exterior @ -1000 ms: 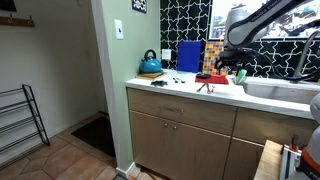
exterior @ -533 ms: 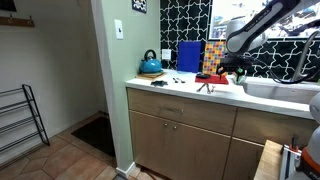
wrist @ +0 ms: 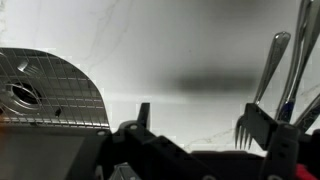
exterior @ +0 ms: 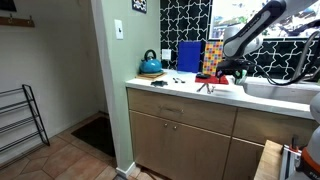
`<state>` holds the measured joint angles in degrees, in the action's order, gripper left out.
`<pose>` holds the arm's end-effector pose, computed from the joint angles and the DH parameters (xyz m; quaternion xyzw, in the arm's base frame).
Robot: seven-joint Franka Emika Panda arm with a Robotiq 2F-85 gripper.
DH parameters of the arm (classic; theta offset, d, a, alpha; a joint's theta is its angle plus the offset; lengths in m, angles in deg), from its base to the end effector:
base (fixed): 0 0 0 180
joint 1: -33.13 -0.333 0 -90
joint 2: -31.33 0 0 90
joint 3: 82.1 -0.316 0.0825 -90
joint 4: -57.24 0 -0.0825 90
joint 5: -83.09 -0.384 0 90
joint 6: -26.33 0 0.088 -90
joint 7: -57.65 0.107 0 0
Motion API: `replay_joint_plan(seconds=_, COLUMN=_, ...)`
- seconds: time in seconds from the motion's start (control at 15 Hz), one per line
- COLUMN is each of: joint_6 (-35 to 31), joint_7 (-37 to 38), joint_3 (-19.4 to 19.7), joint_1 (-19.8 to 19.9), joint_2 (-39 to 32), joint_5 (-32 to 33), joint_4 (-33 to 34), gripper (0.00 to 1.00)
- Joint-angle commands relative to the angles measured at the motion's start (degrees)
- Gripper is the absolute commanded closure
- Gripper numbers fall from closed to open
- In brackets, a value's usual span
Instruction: Move a folk and a spoon from the countertop onto the black plate on the mat staring with the folk then the spoon
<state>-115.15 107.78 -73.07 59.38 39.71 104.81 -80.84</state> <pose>0.4016 -0.2837 0.3881 0.8101 -0.5648 0.1163 0.1063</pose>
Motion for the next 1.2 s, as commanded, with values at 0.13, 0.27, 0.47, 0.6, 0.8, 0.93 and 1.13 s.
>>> replay_joint_plan(seconds=0.13, joint_6=-0.41, joint_7=4.75, joint_3=1.56, joint_1=-2.58, joint_2=-4.41, joint_5=2.8, joint_4=2.94, gripper=0.29)
replay_joint_plan(seconds=0.27, joint_6=-0.42, joint_7=5.91, joint_3=1.7, joint_1=-3.64, joint_2=-5.47, joint_5=3.32, joint_4=3.46, gripper=0.32)
replay_joint_plan(seconds=0.47, joint_6=-0.16, joint_7=7.9, joint_3=1.98, joint_1=-5.25, joint_2=-7.2, joint_5=3.55, joint_4=4.41, gripper=0.36)
replay_joint_plan(seconds=0.6, joint_6=-0.25, joint_7=8.71, joint_3=2.27, joint_1=-6.15, joint_2=-7.83, joint_5=3.69, joint_4=4.65, gripper=0.42)
replay_joint_plan(seconds=0.8, joint_6=-0.42, joint_7=8.83, joint_3=2.9, joint_1=-7.31, joint_2=-8.5, joint_5=2.91, joint_4=5.27, gripper=0.43)
replay_joint_plan(seconds=0.93, joint_6=-0.51, joint_7=8.41, joint_3=3.32, joint_1=-7.84, joint_2=-8.78, joint_5=2.16, joint_4=5.7, gripper=0.43)
replay_joint_plan(seconds=1.13, joint_6=-0.76, joint_7=8.22, joint_3=3.77, joint_1=-8.38, joint_2=-9.25, joint_5=1.68, joint_4=6.4, gripper=0.43)
